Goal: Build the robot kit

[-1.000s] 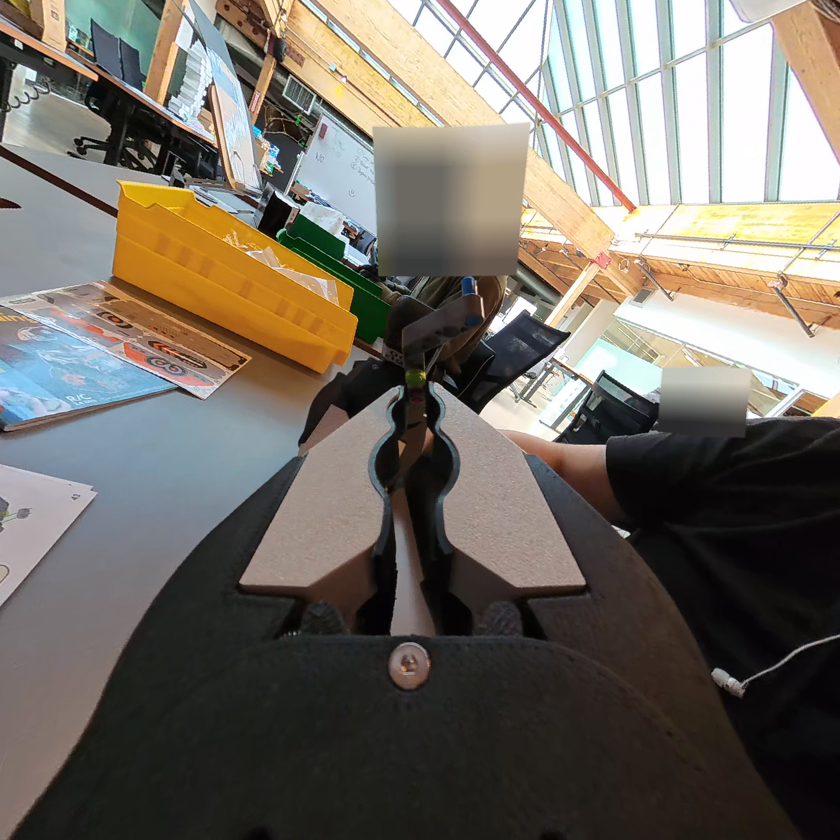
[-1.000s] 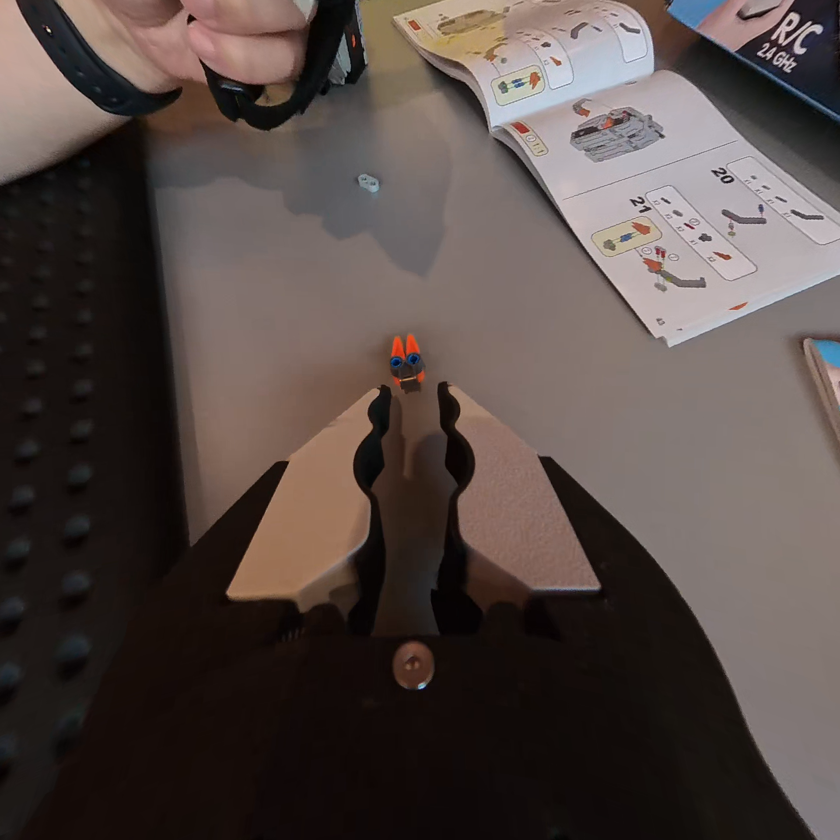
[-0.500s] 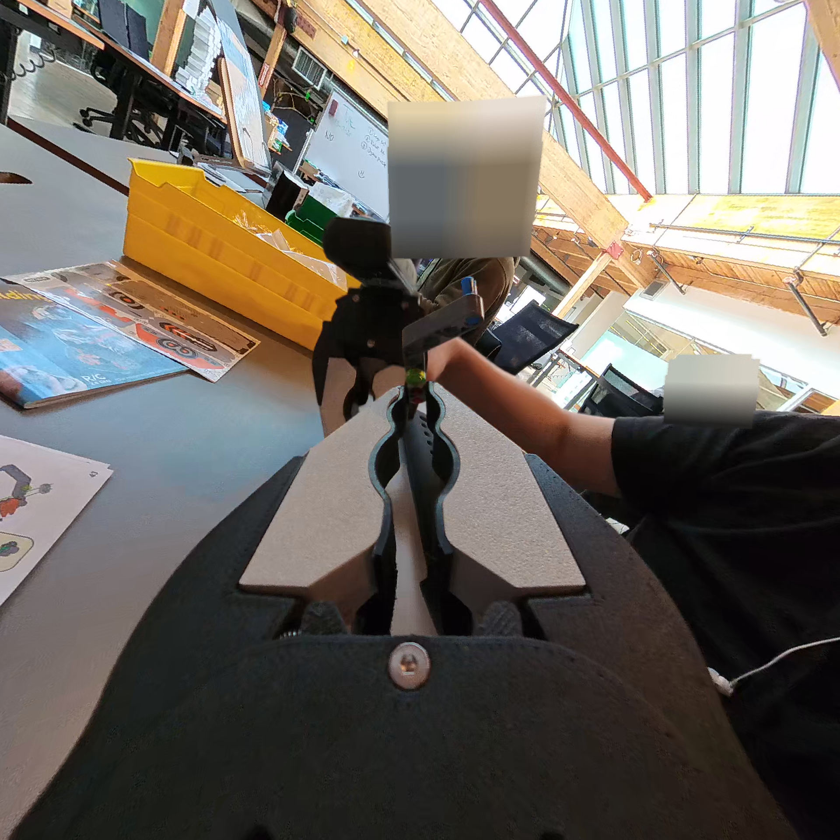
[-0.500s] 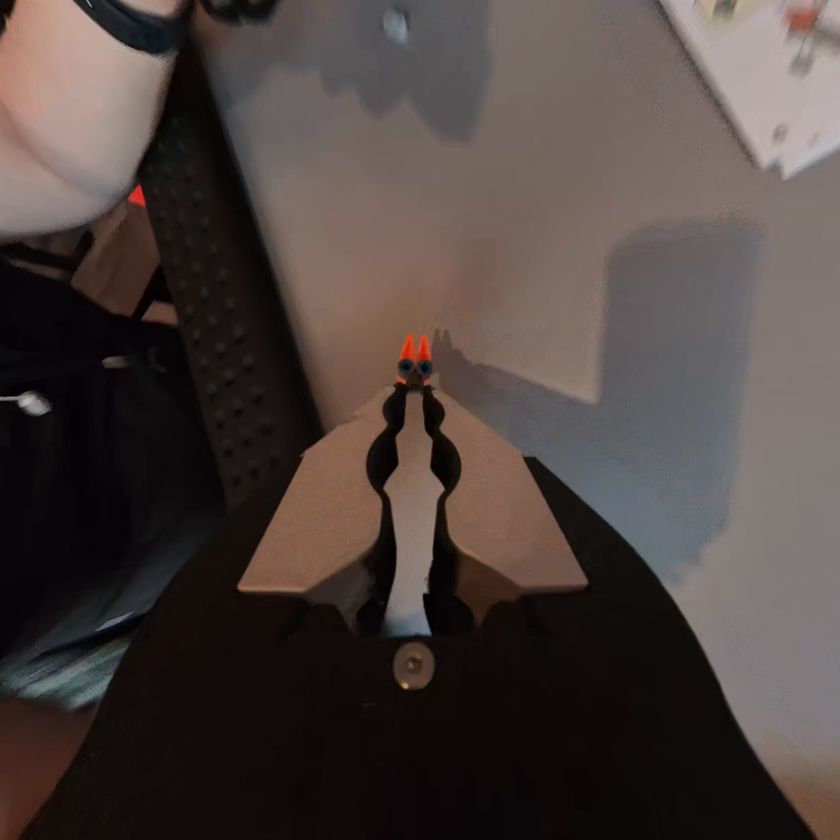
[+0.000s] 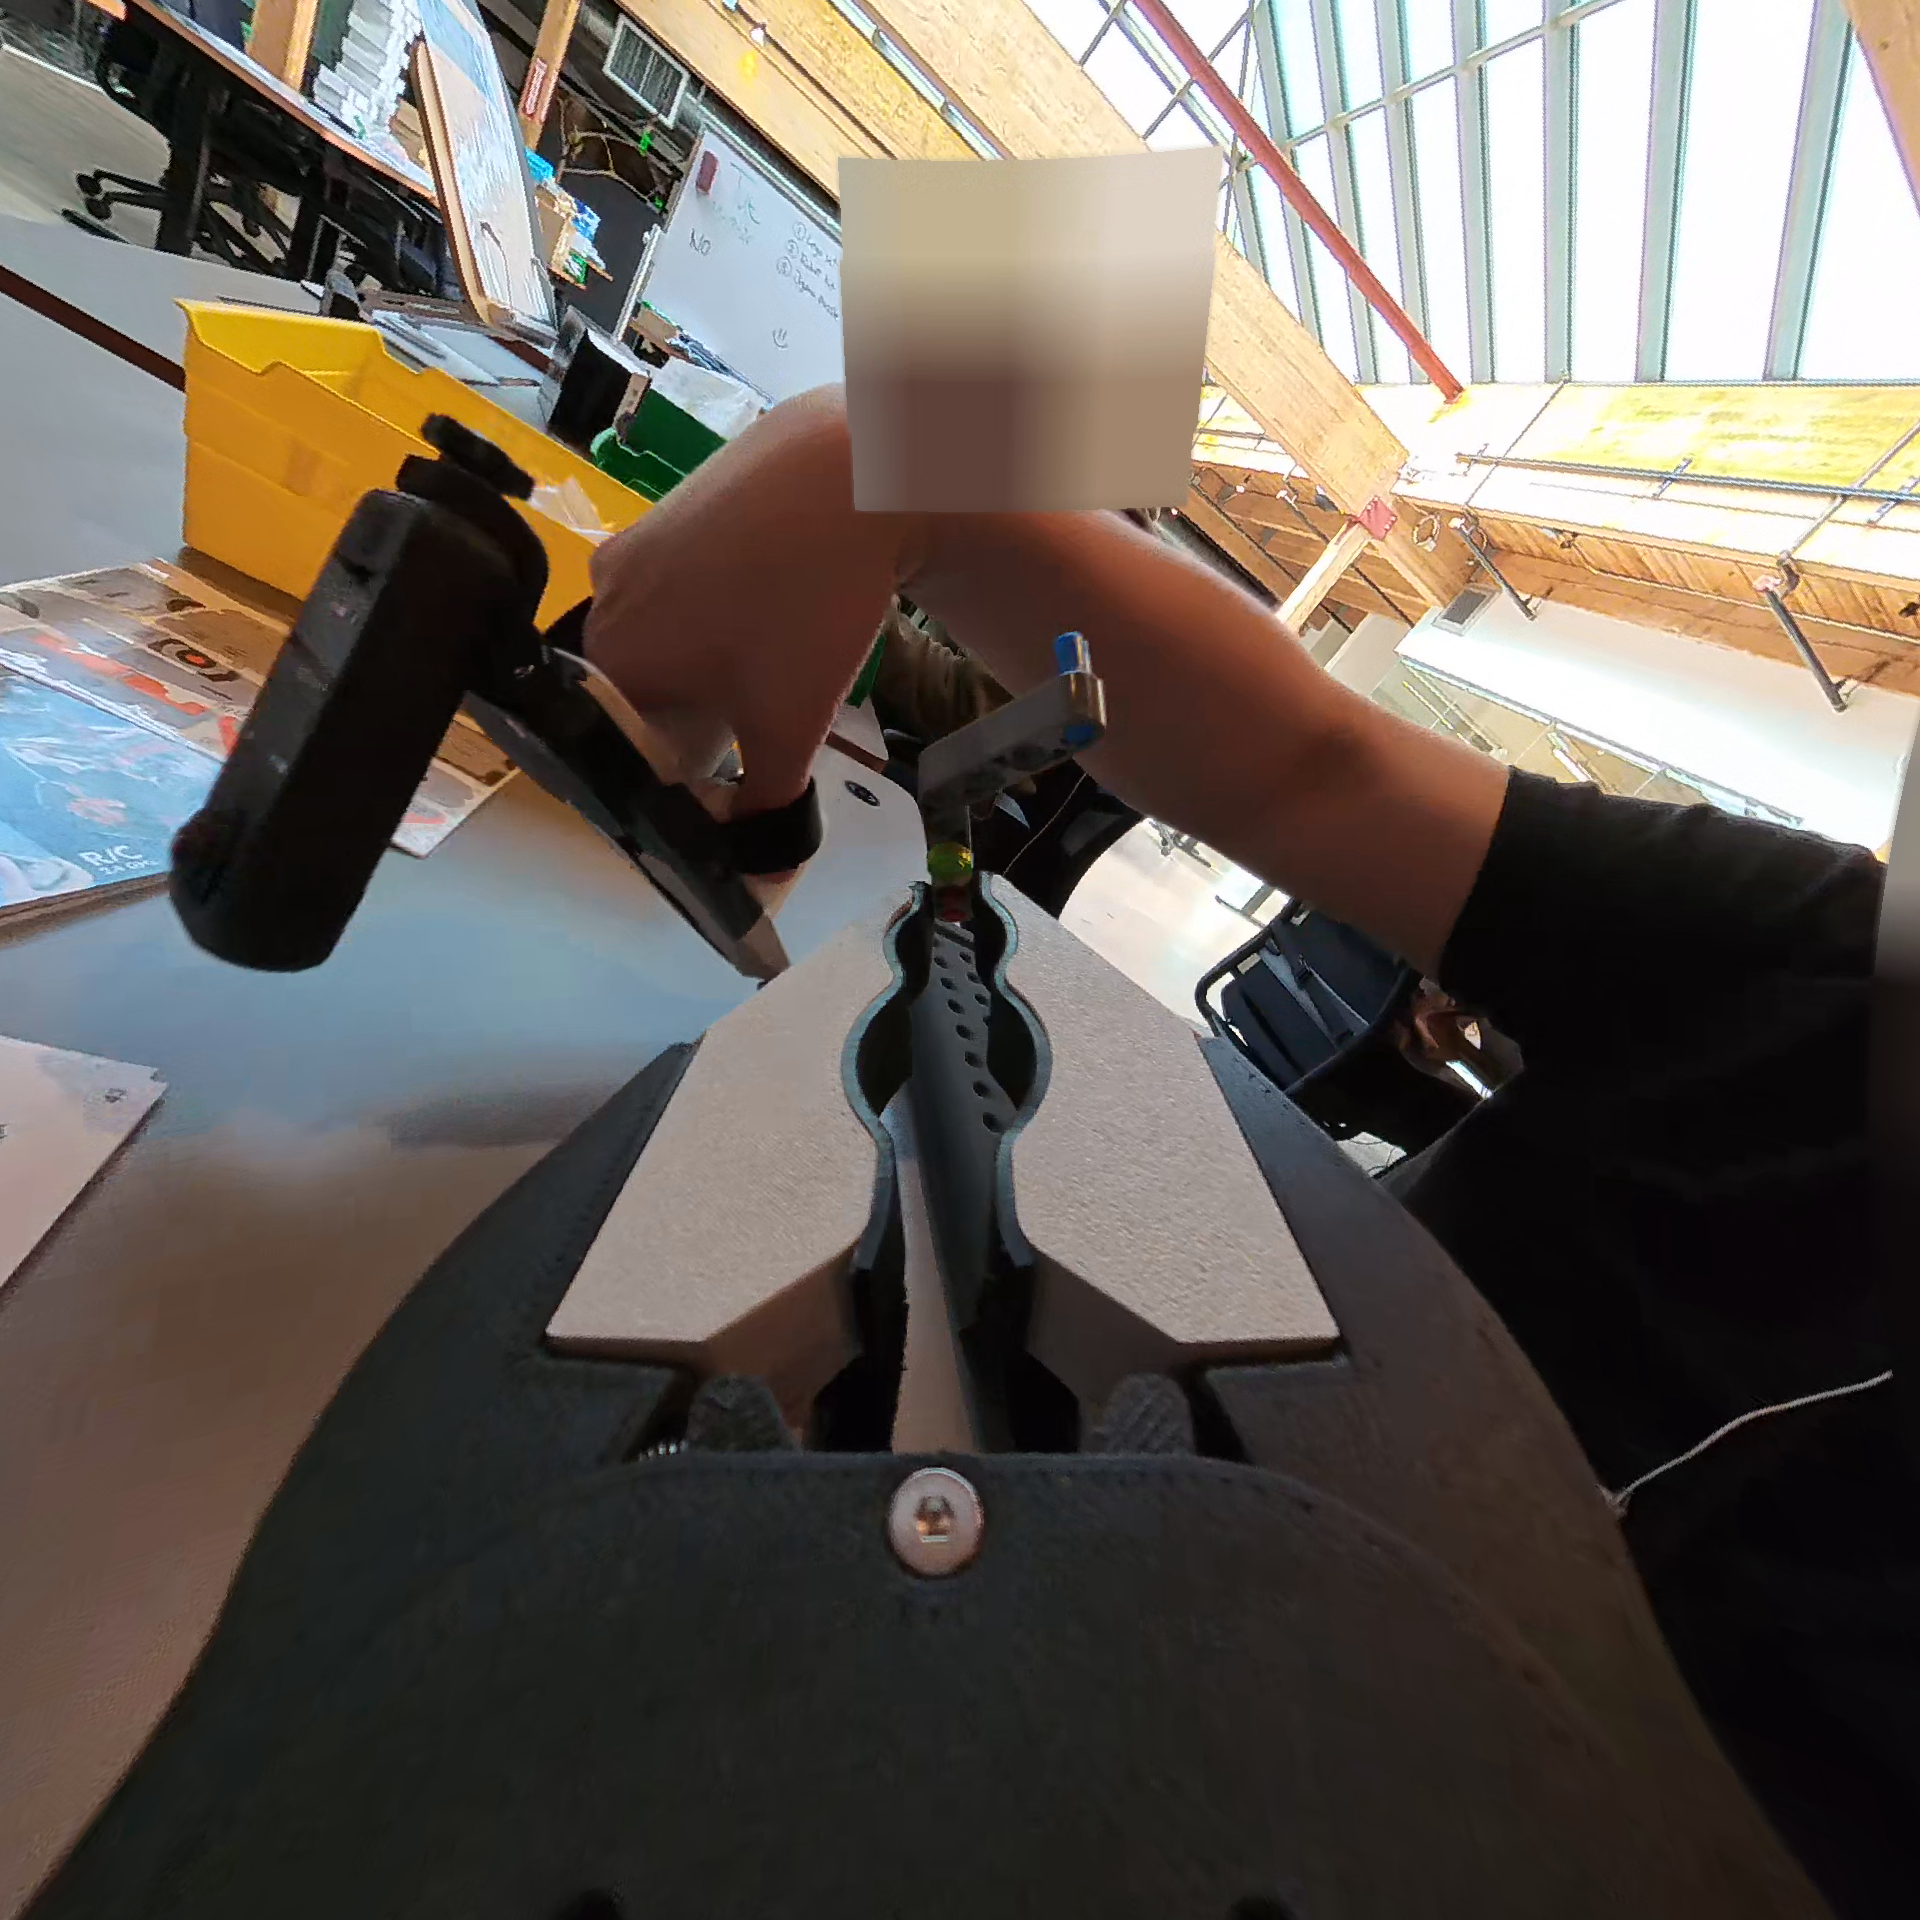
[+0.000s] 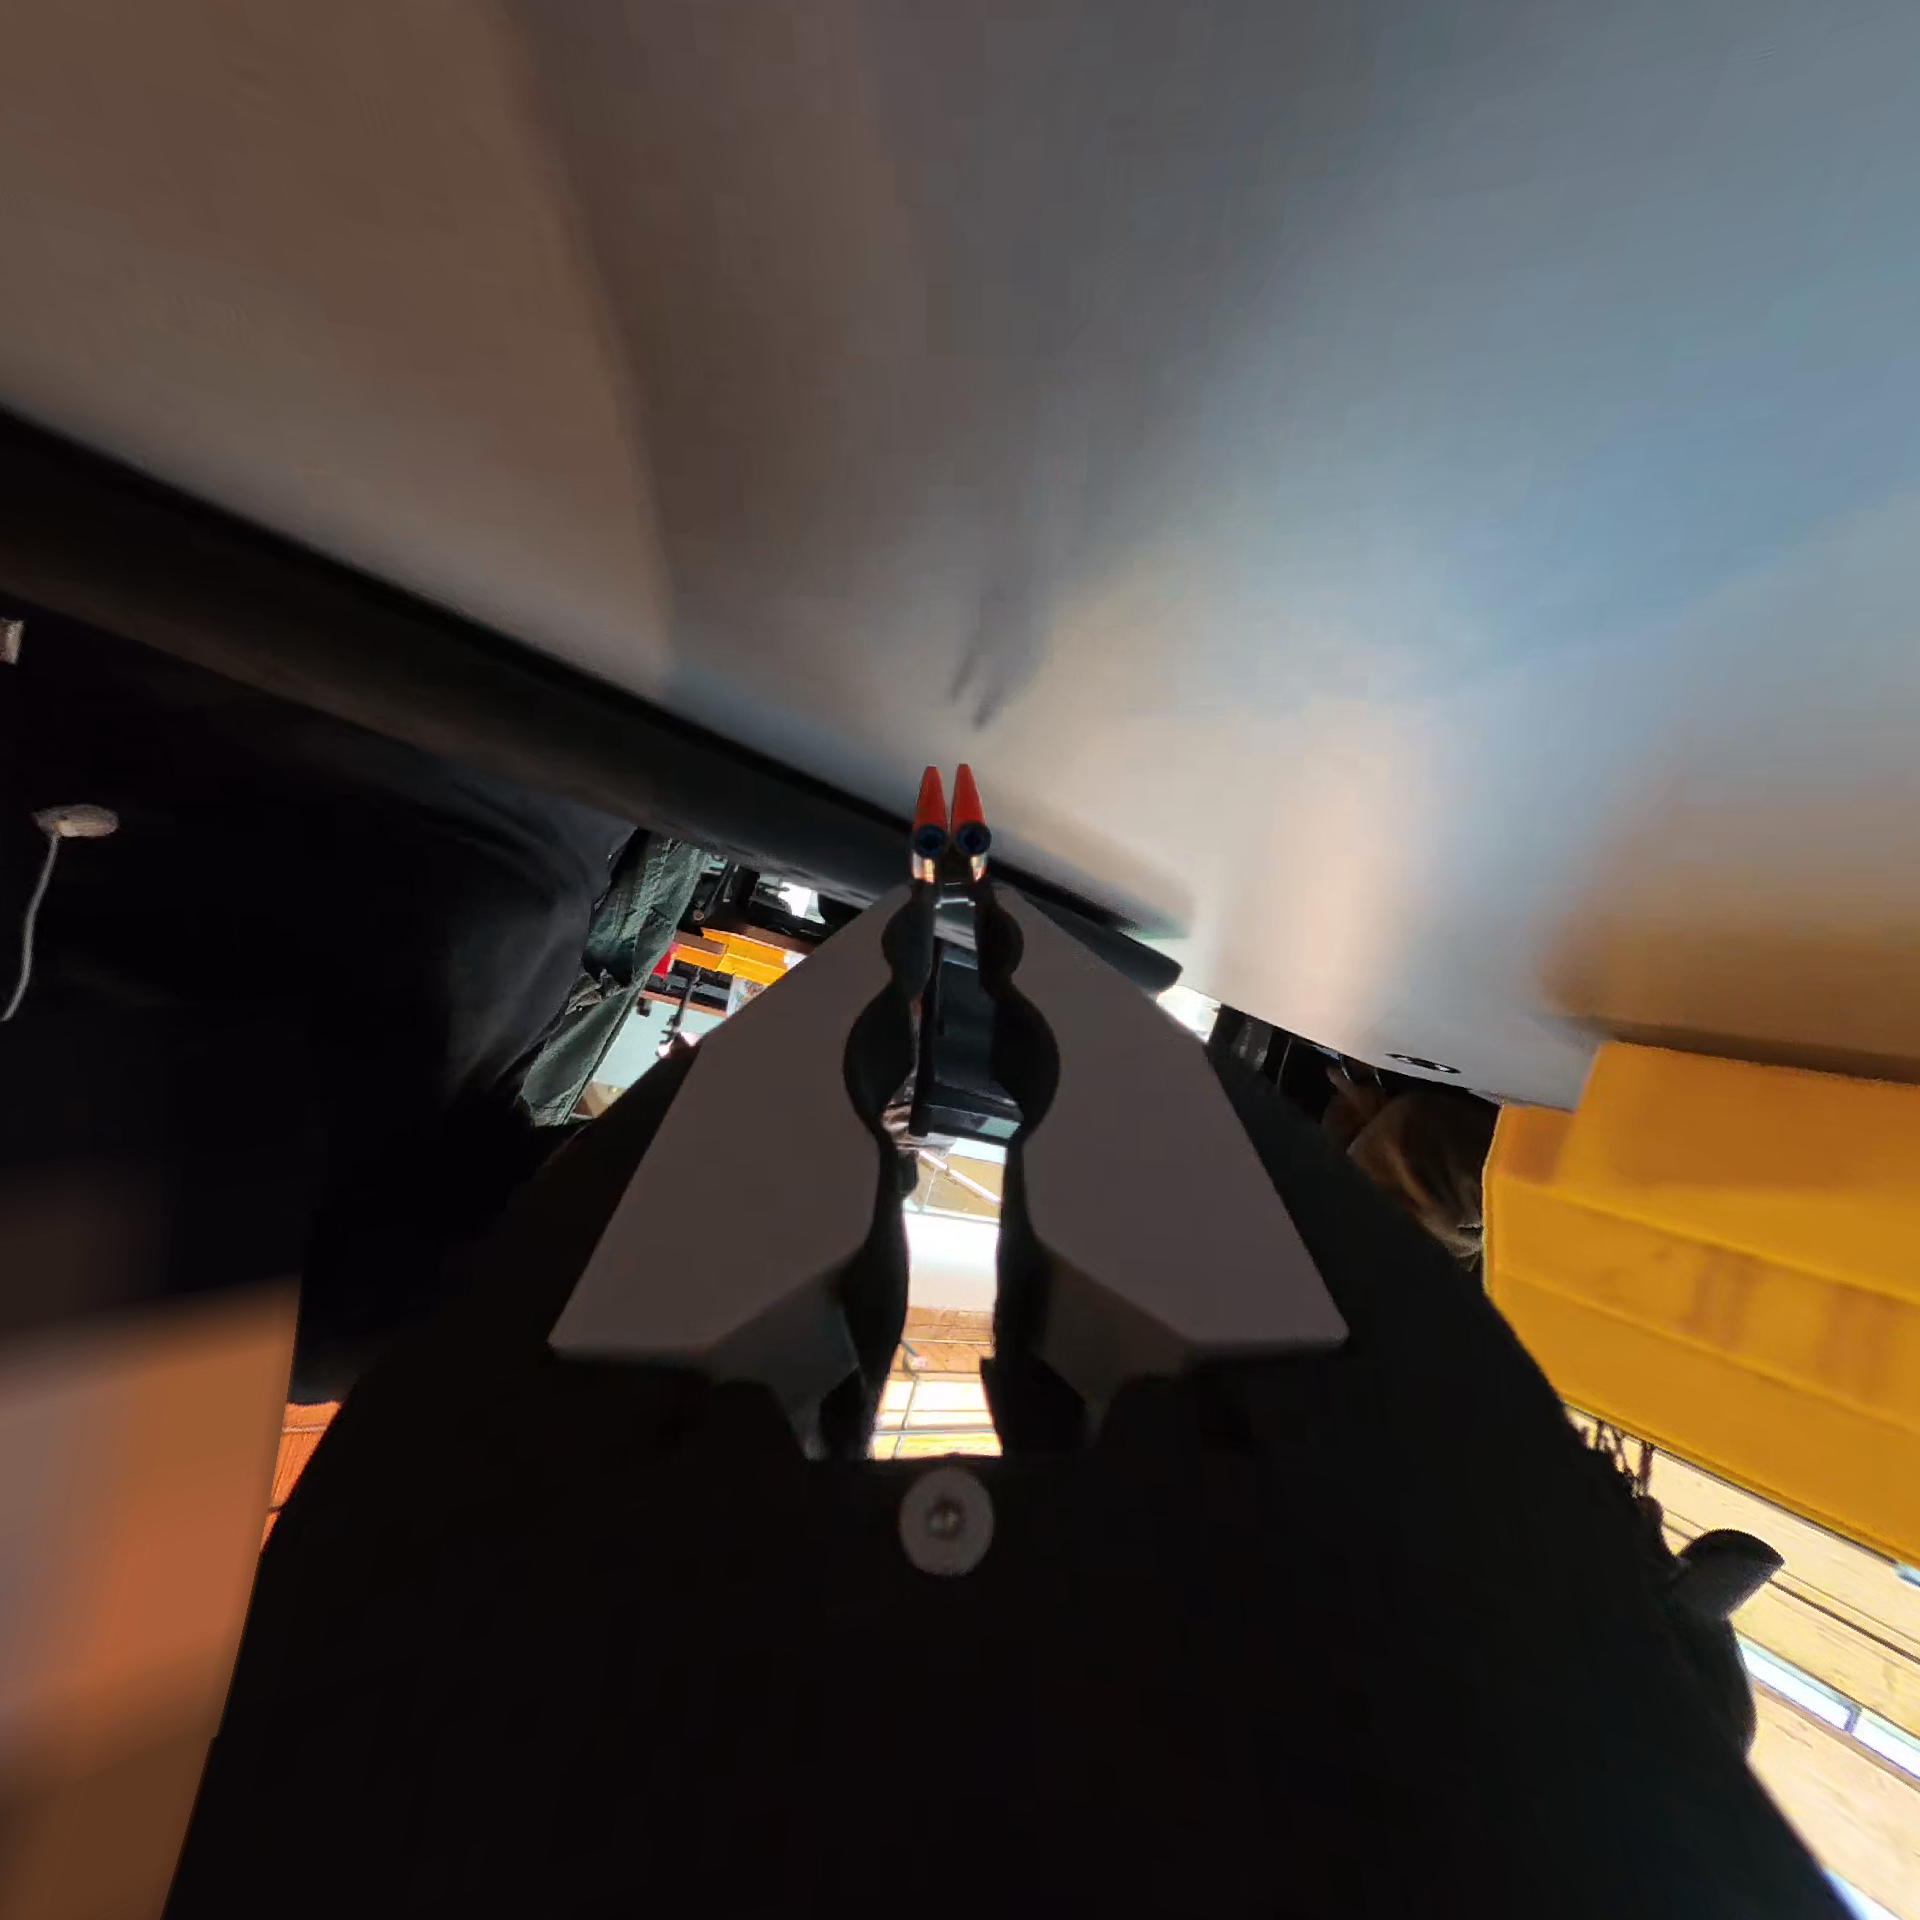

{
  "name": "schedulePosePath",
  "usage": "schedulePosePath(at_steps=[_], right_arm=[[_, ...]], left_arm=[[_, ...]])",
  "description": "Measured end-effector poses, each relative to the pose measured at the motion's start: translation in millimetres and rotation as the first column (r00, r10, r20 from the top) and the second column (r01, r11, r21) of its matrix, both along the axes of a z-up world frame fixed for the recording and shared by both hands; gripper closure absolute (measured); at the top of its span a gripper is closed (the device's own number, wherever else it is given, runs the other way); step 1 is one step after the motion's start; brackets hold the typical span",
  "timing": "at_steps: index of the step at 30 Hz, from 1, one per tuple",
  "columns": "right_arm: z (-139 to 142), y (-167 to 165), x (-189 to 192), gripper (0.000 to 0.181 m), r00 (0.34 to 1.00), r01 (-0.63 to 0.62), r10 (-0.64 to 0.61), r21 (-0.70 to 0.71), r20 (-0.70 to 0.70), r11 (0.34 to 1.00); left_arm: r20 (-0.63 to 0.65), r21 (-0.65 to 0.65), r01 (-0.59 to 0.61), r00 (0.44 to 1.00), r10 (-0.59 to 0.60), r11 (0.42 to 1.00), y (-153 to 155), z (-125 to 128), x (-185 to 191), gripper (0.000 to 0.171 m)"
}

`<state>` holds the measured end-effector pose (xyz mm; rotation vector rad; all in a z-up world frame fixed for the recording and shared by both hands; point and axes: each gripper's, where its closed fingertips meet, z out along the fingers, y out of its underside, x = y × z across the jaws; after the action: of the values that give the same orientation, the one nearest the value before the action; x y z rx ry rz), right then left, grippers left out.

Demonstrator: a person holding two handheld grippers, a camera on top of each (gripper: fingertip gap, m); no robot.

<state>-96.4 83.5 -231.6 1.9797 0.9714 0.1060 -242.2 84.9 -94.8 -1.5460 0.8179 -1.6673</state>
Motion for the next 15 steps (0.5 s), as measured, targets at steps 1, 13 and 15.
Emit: schedulePosePath(at_steps=[1, 13, 15], right_arm=[[-3.5, 2.8, -2.4, 0.174, 1.0, -0.016, 0.016, 0.018, 0.005, 1.0], [-17.4, 3.7, -38.0, 0.159, 0.993, -0.01, 0.019, 0.079, -0.114, 0.997], [-11.8, 5.8, -45.9, 0.158, 0.963, 0.004, 0.025, 0.108, -0.267, 0.994]], left_arm=[[-0.002, 0.0, 0.003, 1.0, -0.003, 1.0, -0.4, -0.4, 0.5, 0.167], [-0.022, -0.016, 0.021, 1.0, -0.021, 1.0, -1.7, -6.5, 3.7, 0.166], [-0.02, -0.022, 0.021, 1.0, -0.022, 1.0, -1.4, -7.0, 3.7, 0.167]])
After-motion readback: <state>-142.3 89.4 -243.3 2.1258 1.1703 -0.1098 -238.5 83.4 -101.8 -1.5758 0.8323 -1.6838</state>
